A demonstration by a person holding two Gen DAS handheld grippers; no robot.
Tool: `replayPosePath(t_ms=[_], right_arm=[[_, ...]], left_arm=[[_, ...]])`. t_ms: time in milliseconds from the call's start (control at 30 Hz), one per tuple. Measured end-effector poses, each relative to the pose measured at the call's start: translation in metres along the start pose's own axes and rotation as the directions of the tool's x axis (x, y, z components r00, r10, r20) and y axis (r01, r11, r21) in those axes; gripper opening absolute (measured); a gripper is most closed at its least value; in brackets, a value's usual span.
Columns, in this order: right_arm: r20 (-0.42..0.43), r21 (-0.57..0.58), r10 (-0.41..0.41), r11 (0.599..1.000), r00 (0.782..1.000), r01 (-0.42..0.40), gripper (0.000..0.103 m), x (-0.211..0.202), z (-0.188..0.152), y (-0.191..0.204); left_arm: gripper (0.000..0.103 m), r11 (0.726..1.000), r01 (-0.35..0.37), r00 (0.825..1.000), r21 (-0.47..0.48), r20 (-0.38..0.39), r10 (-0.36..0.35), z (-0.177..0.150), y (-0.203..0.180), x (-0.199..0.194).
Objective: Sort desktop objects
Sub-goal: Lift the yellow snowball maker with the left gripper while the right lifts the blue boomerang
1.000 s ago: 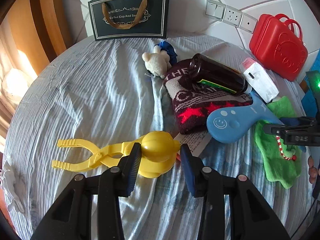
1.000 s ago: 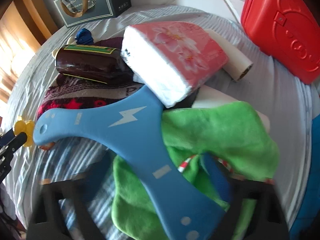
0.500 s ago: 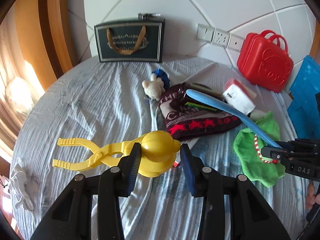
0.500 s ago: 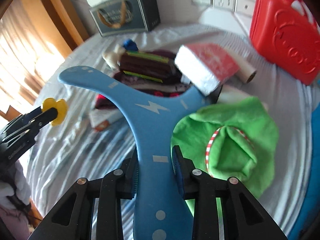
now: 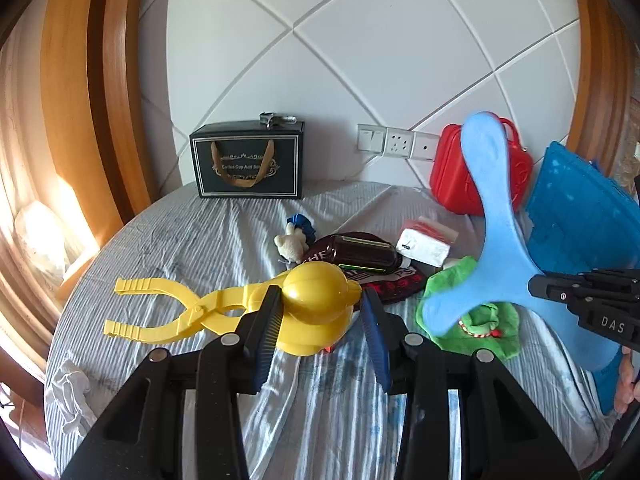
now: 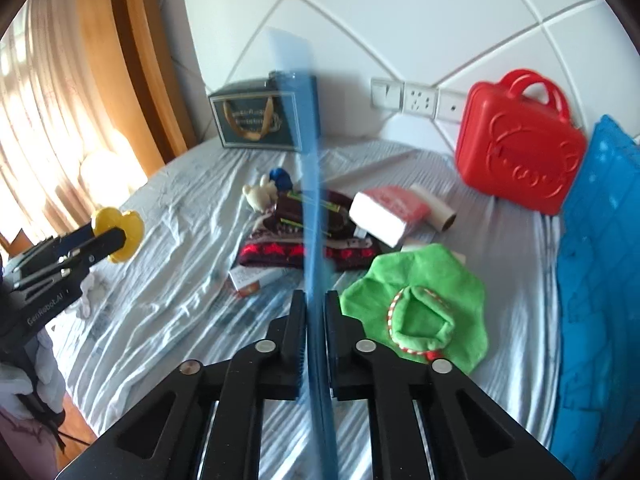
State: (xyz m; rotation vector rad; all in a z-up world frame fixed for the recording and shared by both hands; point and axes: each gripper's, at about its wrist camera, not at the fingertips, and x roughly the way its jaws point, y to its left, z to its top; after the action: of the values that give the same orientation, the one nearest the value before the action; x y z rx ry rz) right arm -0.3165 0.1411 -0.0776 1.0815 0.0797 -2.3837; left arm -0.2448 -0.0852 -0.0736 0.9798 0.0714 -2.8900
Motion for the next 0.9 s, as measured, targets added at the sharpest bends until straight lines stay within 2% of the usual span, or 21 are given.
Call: replayPosePath(t_ms=[333,600,700,733,800,833,867,900], right_arm=[[0.108,0.049,-0.051,0.998,0.993,0.046,0.008,-0.051,-0.014,0.013],[0.238,0.098,-0.126,0.99,0.963,0.105,0.008,-0.111,-0.01,0.012],[0.304,0.124,-0.188,0.98,0.934,0.157,0.008,-0.151,-0.012,0.006],[0.304,0.124,-0.188,0.98,0.934,0.157,0.008,-0.151,-0.012,0.006],[0.357,0.149,-0.233,0.97,0.905,0.191,0.008,-0.186,-0.016,-0.002],[0.372,0.157,-0.249,0.966,0.894,0.203,0.008,-0.198,-0.018,-0.006],[0.372,0.157,-0.249,0.966,0.894,0.203,0.008,-0.198,-0.018,-0.006],[0.395,0.173,-0.274,0.959,0.877,0.222,0.008,-0.221,-0.024,-0.015]], left_arm=[[0.039,0.998,0.053,0.998,0.04,0.041,-0.055,-0.004,-0.002,-0.036],[0.039,0.988,0.115,0.985,0.104,0.116,-0.127,0.009,-0.024,-0.067],[0.039,0.979,0.155,0.973,0.134,0.15,-0.175,0.017,-0.042,-0.079],[0.039,0.976,0.166,0.969,0.144,0.16,-0.189,0.019,-0.047,-0.083],[0.039,0.967,0.191,0.959,0.17,0.18,-0.221,0.025,-0.065,-0.091],[0.039,0.963,0.2,0.955,0.181,0.183,-0.233,0.026,-0.073,-0.094],[0.039,0.957,0.215,0.95,0.194,0.188,-0.251,0.029,-0.085,-0.099],[0.039,0.952,0.227,0.945,0.204,0.193,-0.266,0.031,-0.095,-0.104]])
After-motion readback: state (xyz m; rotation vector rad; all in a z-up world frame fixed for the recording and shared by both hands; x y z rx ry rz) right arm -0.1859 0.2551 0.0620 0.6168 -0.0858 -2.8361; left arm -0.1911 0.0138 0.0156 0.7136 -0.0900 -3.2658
